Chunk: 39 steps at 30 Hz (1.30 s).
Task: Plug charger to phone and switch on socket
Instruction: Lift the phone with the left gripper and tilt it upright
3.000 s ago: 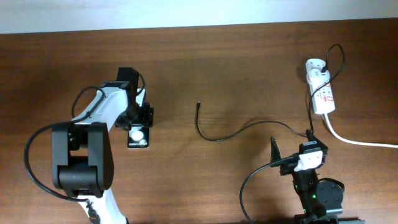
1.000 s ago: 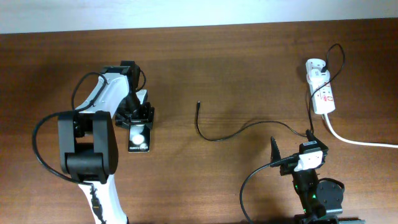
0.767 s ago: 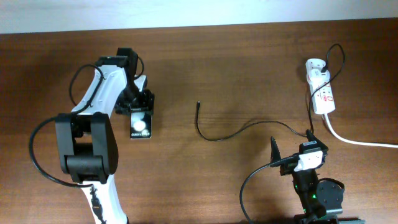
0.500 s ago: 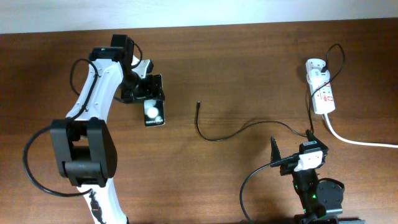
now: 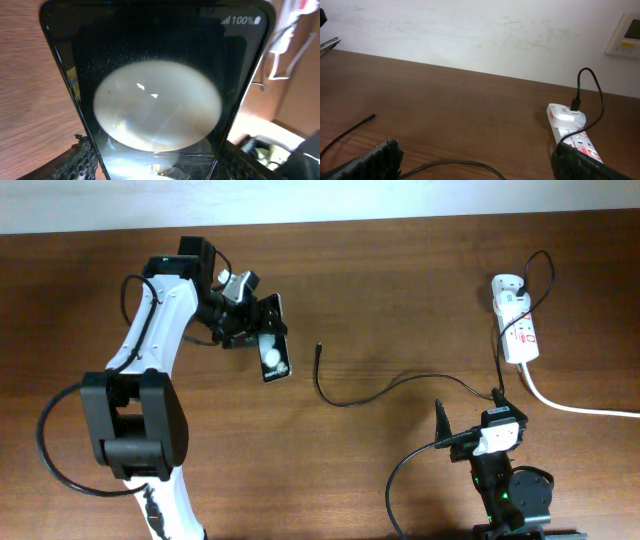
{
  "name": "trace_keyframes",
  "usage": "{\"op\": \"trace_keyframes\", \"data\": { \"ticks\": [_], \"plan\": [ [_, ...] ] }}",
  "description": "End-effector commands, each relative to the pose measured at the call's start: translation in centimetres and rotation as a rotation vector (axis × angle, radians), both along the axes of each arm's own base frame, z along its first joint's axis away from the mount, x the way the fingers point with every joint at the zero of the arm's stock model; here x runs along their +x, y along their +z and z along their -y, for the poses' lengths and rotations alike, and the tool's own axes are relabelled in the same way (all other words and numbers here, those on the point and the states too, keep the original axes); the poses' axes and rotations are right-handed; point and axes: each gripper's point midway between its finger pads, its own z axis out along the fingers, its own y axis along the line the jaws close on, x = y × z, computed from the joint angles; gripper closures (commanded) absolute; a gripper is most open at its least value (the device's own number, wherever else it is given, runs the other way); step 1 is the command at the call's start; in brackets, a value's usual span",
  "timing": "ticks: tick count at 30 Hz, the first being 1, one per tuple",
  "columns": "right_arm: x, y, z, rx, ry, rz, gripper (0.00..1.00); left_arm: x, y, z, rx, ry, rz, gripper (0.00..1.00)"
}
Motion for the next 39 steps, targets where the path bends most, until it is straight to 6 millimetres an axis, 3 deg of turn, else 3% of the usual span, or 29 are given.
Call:
{"op": "trace_keyframes", "data": {
  "ticks": [1,4,6,7,13,22,26,32,39],
  "plan": [
    [0.0,-0.3,-0.1,0.004,0.005,-0.004,0.01,0.1,4.4,2.2,-0.181,-0.003,0.036,0.74],
    [0.0,-0.3,-0.1,0.004,0.005,-0.004,0.01,-0.3,6.0,3.5,-0.302,-0.016,0.024,0.86],
    [0.0,-0.3,-0.1,0.004,0.005,-0.004,0.01,-0.6,7.0,4.1,-0.373,-0.018,0.004,0.99],
    [0.0,-0.3,-0.1,0.004,0.005,-0.004,0.01,-0.9,7.5,4.4,-0.405,-0.018,-0.013,1.00],
    [0.0,-0.3,-0.1,0.004,0.005,-0.004,0.01,-2.0,7.5,4.4,-0.401,0.096,-0.205,1.00],
    [0.0,-0.3,-0.1,0.004,0.005,-0.004,0.01,-2.5,7.4,4.3,-0.390,0.114,-0.247,1.00],
    [0.0,-0.3,-0.1,0.004,0.005,-0.004,0.01,-3.0,7.5,4.3,-0.378,0.250,-0.431,1.00],
    [0.0,-0.3,-0.1,0.004,0.005,-0.004,0.01,-3.1,13.2,6.0,-0.716,0.214,-0.540,1.00],
    [0.0,-0.3,-0.1,0.004,0.005,-0.004,0.01,-3.1,14.9,6.2,-0.801,0.247,-0.659,1.00]
  ]
}}
